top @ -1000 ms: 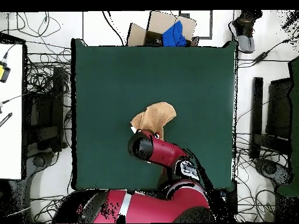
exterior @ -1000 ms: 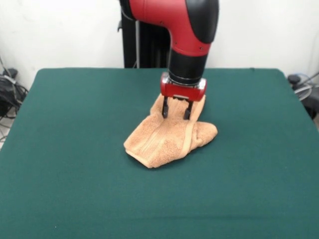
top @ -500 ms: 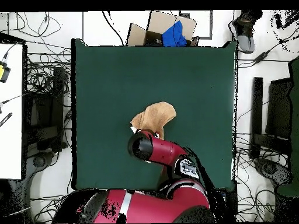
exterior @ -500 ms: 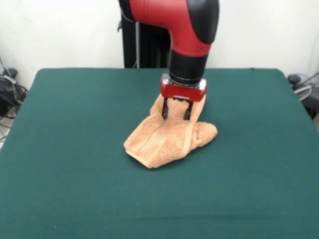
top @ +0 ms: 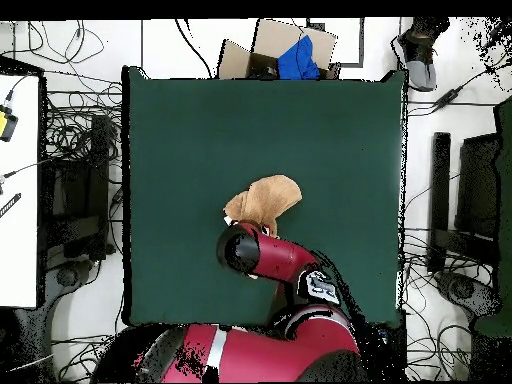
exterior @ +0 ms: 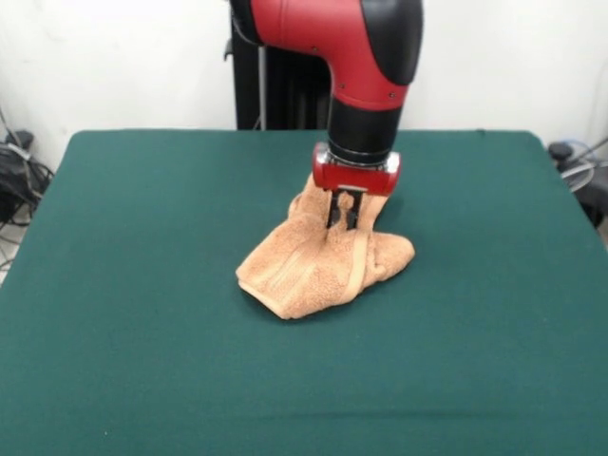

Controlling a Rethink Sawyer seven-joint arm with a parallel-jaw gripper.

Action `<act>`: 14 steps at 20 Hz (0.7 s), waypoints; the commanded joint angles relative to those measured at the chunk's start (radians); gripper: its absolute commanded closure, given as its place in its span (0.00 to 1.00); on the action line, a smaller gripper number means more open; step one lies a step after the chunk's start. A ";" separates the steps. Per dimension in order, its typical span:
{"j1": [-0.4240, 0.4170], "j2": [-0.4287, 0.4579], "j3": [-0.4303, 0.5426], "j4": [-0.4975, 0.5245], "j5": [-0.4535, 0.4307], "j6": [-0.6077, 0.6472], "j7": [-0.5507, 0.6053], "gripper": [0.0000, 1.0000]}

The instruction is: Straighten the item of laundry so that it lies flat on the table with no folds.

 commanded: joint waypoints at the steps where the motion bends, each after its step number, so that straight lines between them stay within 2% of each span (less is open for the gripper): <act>1: -0.026 0.237 0.120 -0.201 0.003 -0.145 0.158 1.00; 11: -0.009 0.069 0.082 -0.099 0.018 -0.023 0.166 1.00; 14: 0.004 -0.068 0.050 -0.018 0.023 0.077 0.170 1.00</act>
